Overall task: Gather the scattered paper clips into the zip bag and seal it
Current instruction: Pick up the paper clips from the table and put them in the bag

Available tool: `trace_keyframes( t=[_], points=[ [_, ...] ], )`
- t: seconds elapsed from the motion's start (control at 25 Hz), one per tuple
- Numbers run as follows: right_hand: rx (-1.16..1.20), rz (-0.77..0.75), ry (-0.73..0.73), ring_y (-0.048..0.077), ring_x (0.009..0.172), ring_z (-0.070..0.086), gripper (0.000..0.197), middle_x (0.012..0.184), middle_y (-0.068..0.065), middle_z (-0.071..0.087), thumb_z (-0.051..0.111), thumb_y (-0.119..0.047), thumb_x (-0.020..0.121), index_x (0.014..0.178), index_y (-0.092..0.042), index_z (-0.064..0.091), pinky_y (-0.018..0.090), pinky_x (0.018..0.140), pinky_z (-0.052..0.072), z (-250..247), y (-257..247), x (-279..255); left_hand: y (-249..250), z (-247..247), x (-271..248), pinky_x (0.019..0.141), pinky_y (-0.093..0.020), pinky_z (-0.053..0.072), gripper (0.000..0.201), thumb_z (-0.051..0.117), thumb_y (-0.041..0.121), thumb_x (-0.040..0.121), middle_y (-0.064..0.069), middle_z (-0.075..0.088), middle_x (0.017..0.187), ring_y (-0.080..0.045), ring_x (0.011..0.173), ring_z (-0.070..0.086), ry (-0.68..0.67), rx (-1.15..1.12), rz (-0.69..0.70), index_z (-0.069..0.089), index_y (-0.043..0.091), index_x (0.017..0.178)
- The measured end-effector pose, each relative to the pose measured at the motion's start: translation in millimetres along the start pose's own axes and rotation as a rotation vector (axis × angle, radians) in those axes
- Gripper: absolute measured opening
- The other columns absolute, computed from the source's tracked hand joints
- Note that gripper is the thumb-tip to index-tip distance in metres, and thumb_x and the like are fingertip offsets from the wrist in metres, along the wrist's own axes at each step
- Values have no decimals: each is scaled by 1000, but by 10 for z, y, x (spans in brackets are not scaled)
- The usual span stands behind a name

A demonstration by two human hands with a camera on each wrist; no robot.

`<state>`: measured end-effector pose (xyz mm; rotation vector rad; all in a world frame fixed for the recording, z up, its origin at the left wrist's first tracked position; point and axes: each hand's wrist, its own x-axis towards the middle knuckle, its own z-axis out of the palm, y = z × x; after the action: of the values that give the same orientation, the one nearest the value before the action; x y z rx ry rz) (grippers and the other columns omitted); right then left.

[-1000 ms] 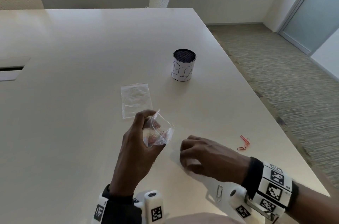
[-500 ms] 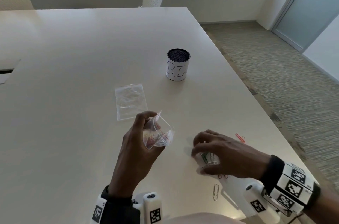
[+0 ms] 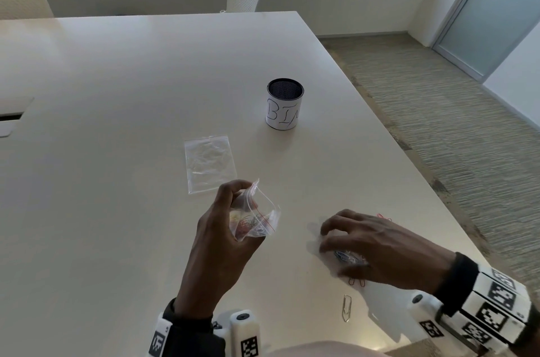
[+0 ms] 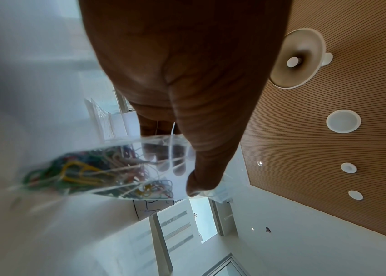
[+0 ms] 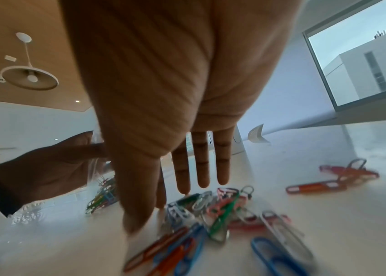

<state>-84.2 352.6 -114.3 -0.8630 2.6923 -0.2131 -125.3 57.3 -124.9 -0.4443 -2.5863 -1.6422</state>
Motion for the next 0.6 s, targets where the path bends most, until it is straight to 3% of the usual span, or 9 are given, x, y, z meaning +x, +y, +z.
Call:
trace_keyframes(
  t=[0.08,0.24,0.48,0.6],
  points=[
    [-19,10,-31,-1,133,43,42,148,-21,44,59,-54,96,138,-47,53,9,92,31,-22,10,-48,-4,-1,0,64,-13,51,58,85,19,79,15,70,105,-11,90,68,3,0,-3,53,40,123],
    [7,32,75,4,113,59,22,129,-14,61,63,-27,102,120,-38,69,21,82,54,33,49,-32,-10,15,17,64,-15,52,57,85,22,80,16,69,105,-8,84,67,-3,-3,-2,53,40,123],
    [73,104,138,2,92,63,13,112,-12,65,62,-24,104,105,-27,74,13,76,48,78,22,158,4,13,16,65,-12,52,54,83,24,80,14,69,105,-9,85,67,-5,-11,7,53,38,123],
    [188,134,178,2,79,64,8,103,-12,67,71,-15,97,93,-21,74,15,70,53,53,35,239,1,9,12,65,-11,51,55,84,21,80,16,69,104,-9,86,67,5,-25,5,54,36,123]
  ],
)
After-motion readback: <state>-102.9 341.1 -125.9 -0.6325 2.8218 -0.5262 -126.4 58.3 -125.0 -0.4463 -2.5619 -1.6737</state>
